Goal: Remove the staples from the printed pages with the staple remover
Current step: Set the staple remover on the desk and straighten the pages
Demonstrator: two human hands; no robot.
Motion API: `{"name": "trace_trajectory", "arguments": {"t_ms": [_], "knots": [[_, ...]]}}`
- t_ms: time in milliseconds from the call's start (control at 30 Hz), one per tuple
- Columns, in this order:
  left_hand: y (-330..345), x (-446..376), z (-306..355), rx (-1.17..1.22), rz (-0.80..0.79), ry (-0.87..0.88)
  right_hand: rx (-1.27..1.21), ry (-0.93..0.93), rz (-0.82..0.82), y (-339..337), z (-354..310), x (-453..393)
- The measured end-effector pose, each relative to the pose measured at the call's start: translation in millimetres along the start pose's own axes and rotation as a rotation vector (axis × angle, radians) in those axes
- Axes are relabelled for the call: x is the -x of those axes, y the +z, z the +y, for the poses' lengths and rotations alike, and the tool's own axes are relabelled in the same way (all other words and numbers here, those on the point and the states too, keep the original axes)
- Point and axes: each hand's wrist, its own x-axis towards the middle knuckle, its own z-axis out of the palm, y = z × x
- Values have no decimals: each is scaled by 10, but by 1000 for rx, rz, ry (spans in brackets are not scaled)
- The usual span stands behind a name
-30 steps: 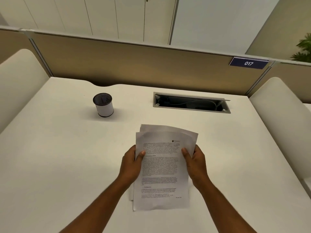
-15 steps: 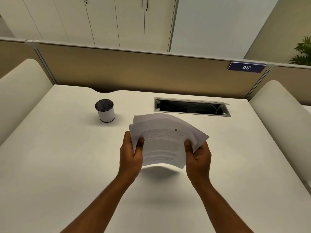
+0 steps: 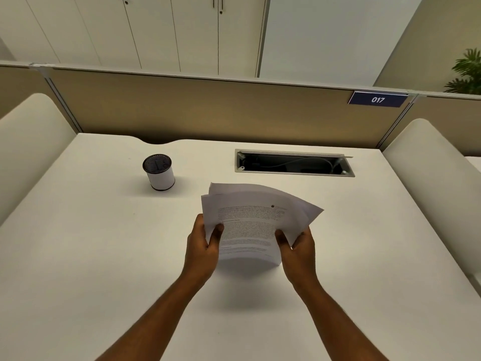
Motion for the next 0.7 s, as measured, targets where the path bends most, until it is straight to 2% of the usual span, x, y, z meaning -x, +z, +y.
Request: {"name": "trace_trajectory", "arguments": {"t_ms": [133,233,333,533,700], "knots": [[39,-1,-62,-38,-12,-21,58,6,74,-140,103,-87],[82,12,-105,-3,-57,-26,5,22,98,-359,87,-200],[81,15,-315,-88,-3,-121,-5,152,60,-692,133,-328],[-137,140,-902,-442,55,-293,175,484,-10,-1155,485,-307],[-251,180,-1060,-529,68,-290,336,586,24,-1235,791,-175]]}}
